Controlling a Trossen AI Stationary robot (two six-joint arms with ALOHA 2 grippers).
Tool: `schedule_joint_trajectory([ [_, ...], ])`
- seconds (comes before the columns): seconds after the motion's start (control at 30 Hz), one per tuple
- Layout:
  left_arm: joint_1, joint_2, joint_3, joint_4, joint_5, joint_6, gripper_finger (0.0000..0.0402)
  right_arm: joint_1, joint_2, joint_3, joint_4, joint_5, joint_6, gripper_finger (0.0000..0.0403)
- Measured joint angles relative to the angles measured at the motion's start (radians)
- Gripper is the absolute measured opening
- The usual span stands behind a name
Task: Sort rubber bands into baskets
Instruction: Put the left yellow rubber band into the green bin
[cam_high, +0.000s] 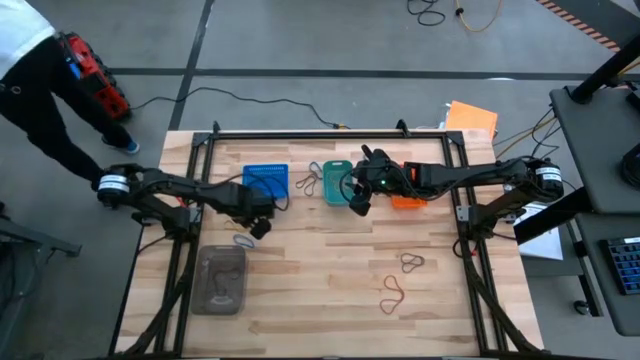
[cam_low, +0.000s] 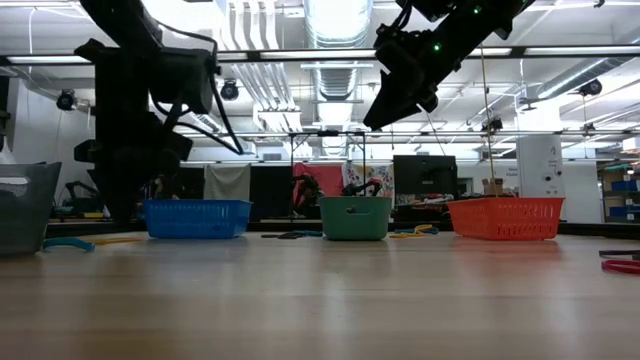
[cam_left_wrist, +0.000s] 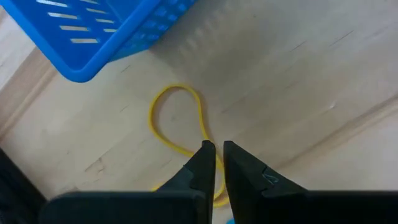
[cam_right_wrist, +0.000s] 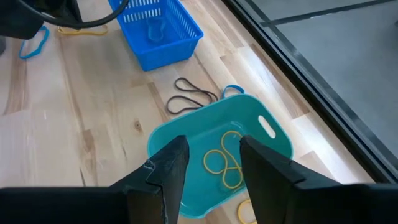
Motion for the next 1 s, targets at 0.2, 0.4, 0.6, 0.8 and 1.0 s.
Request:
schedule_joint_trajectory([
  [0.2, 0.0, 0.03, 0.0, 0.007, 0.001, 0.0, 0.0049, 0.0, 0.0, 0.0, 0.0, 0.0, 0.0, 0.0146],
  [0.4, 0.0, 0.057, -0.011, 0.018, 0.002, 0.0, 0.007, 0.0, 0.0, -0.001, 0.0, 0.0, -0.002, 0.0145],
  [0.6, 0.0, 0.059, -0.034, 0.046, 0.013, -0.002, 0.0073, 0.0, 0.0, -0.001, -0.001, 0.0, -0.002, 0.0147],
  [0.8, 0.0, 0.058, -0.035, 0.067, 0.019, 0.019, 0.0065, 0.0, 0.0, -0.001, 0.0, 0.0, 0.0, 0.0148],
  [1.0, 0.0, 0.057, -0.039, 0.084, 0.04, 0.042, 0.0026, 0.0, 0.0, -0.001, -0.001, 0.0, 0.0, 0.015],
])
